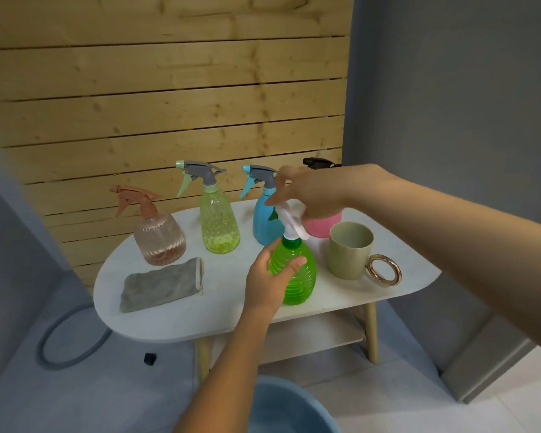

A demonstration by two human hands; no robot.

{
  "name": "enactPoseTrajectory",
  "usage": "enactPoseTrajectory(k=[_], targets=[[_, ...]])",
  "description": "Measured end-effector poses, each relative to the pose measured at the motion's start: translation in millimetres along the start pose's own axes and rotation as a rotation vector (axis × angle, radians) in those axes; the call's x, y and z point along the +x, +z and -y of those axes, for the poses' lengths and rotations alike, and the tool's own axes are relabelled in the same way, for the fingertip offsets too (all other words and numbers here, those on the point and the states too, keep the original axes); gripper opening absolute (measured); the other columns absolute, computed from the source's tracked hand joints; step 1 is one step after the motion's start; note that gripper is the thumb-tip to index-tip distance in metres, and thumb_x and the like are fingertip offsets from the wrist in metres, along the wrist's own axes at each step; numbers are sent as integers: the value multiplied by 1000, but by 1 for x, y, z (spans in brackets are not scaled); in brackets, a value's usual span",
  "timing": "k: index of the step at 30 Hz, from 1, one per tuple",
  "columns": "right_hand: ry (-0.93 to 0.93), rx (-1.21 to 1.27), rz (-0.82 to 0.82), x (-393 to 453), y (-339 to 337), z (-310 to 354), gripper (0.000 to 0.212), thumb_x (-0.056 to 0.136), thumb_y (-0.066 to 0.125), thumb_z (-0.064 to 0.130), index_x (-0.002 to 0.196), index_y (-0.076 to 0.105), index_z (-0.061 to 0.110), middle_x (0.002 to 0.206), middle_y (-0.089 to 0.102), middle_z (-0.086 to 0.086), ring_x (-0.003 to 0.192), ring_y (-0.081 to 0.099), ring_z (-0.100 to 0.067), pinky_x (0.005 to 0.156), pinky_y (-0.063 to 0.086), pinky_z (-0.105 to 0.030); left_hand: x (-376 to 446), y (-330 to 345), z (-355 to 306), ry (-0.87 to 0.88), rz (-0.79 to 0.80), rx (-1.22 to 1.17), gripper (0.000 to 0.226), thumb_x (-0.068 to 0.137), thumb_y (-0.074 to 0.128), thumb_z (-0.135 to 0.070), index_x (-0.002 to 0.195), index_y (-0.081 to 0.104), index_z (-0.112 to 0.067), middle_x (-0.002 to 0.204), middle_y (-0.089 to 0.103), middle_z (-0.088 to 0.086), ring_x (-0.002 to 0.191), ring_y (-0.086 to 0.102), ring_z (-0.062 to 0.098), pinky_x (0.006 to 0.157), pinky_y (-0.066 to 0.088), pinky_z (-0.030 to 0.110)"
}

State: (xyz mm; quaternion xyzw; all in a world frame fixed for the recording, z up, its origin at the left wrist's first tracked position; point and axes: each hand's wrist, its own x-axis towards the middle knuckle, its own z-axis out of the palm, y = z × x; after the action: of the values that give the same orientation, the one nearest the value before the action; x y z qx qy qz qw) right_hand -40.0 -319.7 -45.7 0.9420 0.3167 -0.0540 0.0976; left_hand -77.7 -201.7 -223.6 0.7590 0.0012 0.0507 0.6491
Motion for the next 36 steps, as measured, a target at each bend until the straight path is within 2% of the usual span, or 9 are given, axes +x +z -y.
enactPoseTrajectory(k=[2, 5, 8, 13, 18, 24, 29, 32, 36], targets=[[-11, -91, -4, 4, -2, 0, 54, 88, 63, 20, 138, 45, 26, 147, 28, 3, 127, 36, -21, 89, 35, -23, -1, 0, -2, 5, -2, 1, 45, 79, 72, -38, 121, 54, -34, 116, 63, -8, 109, 57, 12, 87, 46, 24], [77, -119, -50, 9, -4, 2, 47, 82, 67, 43, 121, 61, 17, 114, 58, -3, 107, 54, -23, 83, 47, -33, -1, 0, -2, 8, -17, 5, 44, 79, 72, -37, 120, 54, -34, 113, 63, -9, 107, 57, 12, 87, 45, 24], [146, 43, -89, 5, 0, -1, 59, 78, 66, 54, 128, 54, 26, 113, 57, 2, 99, 53, -18, 78, 48, -31, -1, 2, 0, 3, -27, 15, 44, 79, 72, -39, 119, 54, -34, 113, 63, -8, 108, 57, 14, 90, 47, 28], [208, 373, 65, 14, 7, 13, 30, 94, 50, 23, 114, 65, 6, 85, 72, -10, 59, 58, -15, 58, 48, -22, -1, 4, -2, -4, -25, 21, 48, 80, 73, -33, 124, 55, -30, 116, 62, -7, 109, 54, 12, 80, 42, 17], [42, 639, 315, 2, -10, -7, 30, 97, 48, 10, 126, 54, 13, 82, 70, -4, 65, 65, -8, 60, 52, -15, 0, 5, -1, 12, -46, 23, 42, 75, 77, -36, 110, 54, -38, 114, 62, -7, 110, 54, 12, 83, 41, 19], [0, 282, 27, 6, 2, -12, 27, 84, 62, 47, 102, 72, 29, 85, 62, 10, 81, 56, -13, 70, 42, -24, 1, 6, 3, 9, -48, -1, 44, 75, 76, -37, 114, 58, -32, 113, 64, -7, 110, 57, 15, 94, 46, 33], [163, 220, -186, 20, 14, 4, 43, 90, 51, 32, 52, 52, 12, 46, 52, -1, 45, 48, -16, 49, 37, -24, 0, 4, 2, 24, -52, 28, 49, 77, 74, -37, 121, 55, -30, 115, 63, -7, 107, 58, 14, 91, 46, 28], [284, 522, -235, 23, 20, 2, 17, 92, 55, 22, 93, 52, 6, 60, 60, -6, 45, 51, -16, 60, 54, -33, 0, 5, 0, 15, -46, 25, 45, 78, 73, -37, 118, 53, -34, 114, 62, -9, 107, 56, 12, 88, 44, 25], [156, 520, -63, 11, 18, -6, 45, 96, 51, 22, 140, 41, 18, 73, 66, 1, 67, 65, -19, 69, 52, -25, 0, 5, -1, 14, -45, 1, 42, 78, 74, -35, 113, 51, -37, 113, 62, -10, 106, 57, 12, 86, 44, 23]])
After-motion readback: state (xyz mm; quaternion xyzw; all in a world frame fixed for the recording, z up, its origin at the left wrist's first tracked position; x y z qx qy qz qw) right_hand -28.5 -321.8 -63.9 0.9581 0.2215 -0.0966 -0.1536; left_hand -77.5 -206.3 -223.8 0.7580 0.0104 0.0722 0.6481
